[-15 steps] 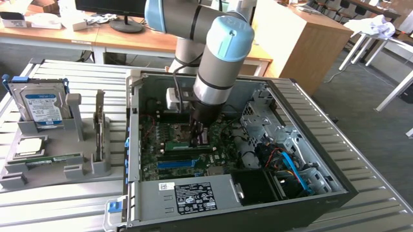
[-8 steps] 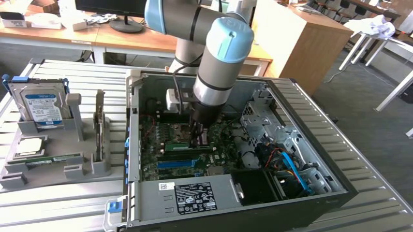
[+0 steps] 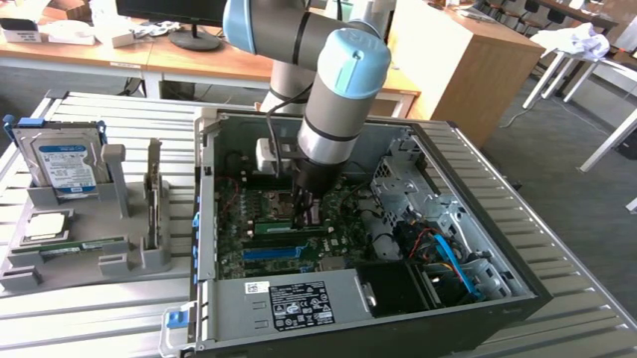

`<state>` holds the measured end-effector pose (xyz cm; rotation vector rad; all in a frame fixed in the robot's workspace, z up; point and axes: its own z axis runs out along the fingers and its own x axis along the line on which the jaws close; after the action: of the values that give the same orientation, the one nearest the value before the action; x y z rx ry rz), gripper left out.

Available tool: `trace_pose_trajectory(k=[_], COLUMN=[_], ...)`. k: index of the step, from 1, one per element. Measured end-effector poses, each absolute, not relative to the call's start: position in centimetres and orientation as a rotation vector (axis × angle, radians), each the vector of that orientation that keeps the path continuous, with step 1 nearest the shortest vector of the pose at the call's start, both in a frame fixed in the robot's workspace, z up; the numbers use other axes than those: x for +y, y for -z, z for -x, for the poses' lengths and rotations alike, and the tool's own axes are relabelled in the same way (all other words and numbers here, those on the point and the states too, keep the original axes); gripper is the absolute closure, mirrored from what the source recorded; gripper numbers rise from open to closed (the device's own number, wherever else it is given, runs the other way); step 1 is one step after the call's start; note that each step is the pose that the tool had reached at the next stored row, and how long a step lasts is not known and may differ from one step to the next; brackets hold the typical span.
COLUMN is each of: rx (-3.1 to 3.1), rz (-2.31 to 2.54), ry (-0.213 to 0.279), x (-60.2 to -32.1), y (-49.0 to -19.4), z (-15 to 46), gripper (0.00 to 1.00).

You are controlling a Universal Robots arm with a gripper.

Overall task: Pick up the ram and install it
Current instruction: 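Insert the ram into the slot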

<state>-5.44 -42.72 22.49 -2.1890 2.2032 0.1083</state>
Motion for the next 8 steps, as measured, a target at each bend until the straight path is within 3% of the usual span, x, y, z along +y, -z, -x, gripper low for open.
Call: trace_pose_trajectory(k=[8], rx=[2.197], rz=[2.194], ry=[-0.108], x=[-42.72], y=[-22.47], z=[5.46], gripper=[0.88])
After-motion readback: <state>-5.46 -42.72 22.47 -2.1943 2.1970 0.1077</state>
